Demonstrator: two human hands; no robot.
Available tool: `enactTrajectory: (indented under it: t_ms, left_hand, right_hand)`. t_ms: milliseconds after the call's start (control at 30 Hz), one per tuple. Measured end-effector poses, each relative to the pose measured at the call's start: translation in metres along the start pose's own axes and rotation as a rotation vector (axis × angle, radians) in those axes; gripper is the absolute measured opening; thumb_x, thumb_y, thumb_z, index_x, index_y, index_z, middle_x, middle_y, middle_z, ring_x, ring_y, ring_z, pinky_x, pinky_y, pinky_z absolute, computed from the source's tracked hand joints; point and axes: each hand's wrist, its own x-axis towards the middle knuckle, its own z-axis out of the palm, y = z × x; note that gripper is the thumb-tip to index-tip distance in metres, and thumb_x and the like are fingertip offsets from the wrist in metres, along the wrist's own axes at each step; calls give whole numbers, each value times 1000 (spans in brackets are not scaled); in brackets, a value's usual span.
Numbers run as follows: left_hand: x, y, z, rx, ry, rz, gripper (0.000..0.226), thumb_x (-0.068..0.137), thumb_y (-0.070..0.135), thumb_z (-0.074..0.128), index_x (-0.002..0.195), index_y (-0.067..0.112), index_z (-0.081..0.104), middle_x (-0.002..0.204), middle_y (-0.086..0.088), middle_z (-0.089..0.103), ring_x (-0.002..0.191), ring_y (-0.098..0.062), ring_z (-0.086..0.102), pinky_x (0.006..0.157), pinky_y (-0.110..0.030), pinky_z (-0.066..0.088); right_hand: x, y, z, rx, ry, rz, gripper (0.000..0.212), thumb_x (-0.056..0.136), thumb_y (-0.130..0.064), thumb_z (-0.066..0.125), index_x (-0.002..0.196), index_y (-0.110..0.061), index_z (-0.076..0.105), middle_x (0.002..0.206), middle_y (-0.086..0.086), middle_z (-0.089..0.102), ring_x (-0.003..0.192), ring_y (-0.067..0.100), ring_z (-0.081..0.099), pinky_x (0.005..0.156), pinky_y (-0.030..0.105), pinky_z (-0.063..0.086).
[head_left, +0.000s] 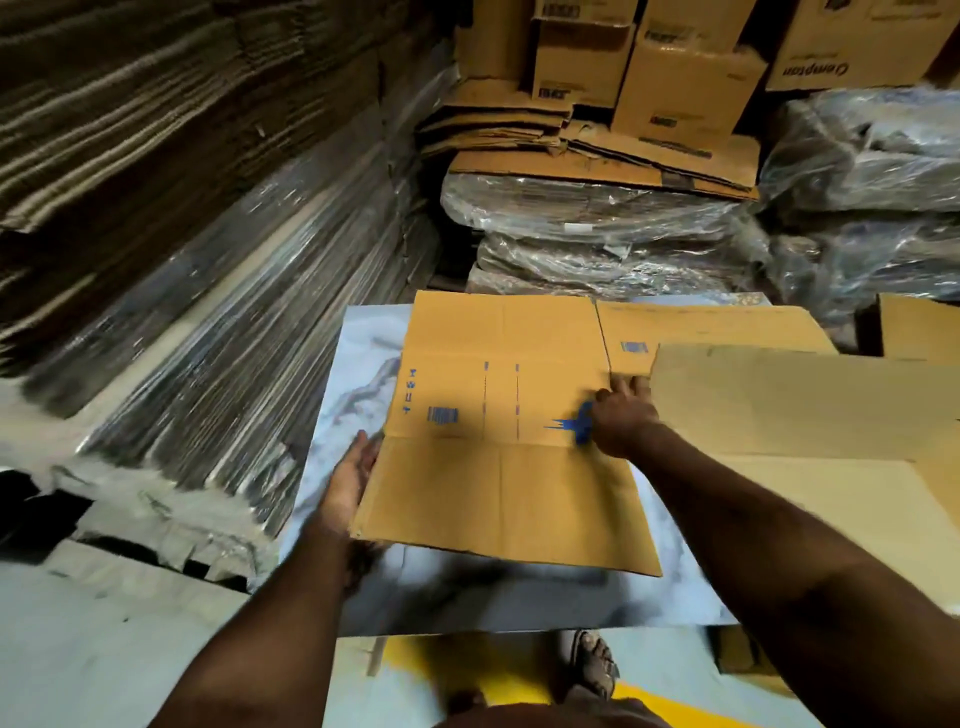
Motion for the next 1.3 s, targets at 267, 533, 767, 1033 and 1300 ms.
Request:
enactTrajectory:
  t_ms: [267, 533, 767, 1033, 1300]
  left_hand:
    - [5, 5, -4, 632, 24, 60, 52, 92, -4, 49, 136, 24, 53, 115, -14, 70, 103, -35, 68, 90, -47, 54]
    - [41, 14, -3, 924, 251, 150, 41, 66, 21, 67, 107, 17, 64, 103, -9, 70, 96, -31, 68, 84, -48, 58]
    - [61, 29, 40, 844, 95, 323, 28, 73, 16, 57, 100, 19, 57, 86, 3, 65, 82, -20, 63, 71, -34, 54]
    - [113, 63, 50, 666, 165, 198, 72, 55, 48, 72, 117, 13, 60, 105, -12, 69, 86, -28, 67, 70, -39, 58]
    - [25, 100, 141, 638, -212, -202, 28, 98, 42, 55, 94, 15, 63, 80, -3, 73, 79, -20, 66, 86, -39, 52]
  right_hand:
    - [12, -57, -5, 335, -42, -165, 72, 96, -49, 49, 156, -29, 14, 164, 13, 6, 149, 38, 13, 114, 60, 21]
    - [21, -109, 24, 419, -221, -73, 85, 94, -60, 47, 157, -33, -4, 164, 7, -18, 150, 38, -12, 109, 70, 23]
    - [12, -117, 42, 443, -117, -84, 74, 99, -56, 37, 156, -34, -4, 163, 10, -19, 150, 35, -14, 114, 67, 11]
    - [-8, -112, 58, 618, 27, -79, 76, 99, -61, 31, 156, -32, -9, 165, 12, -11, 152, 30, -9, 118, 60, 2]
    - [-19, -83, 15, 792, 148, 127, 74, 97, -68, 18, 157, -32, -5, 165, 11, -9, 151, 29, -10, 117, 61, -1]
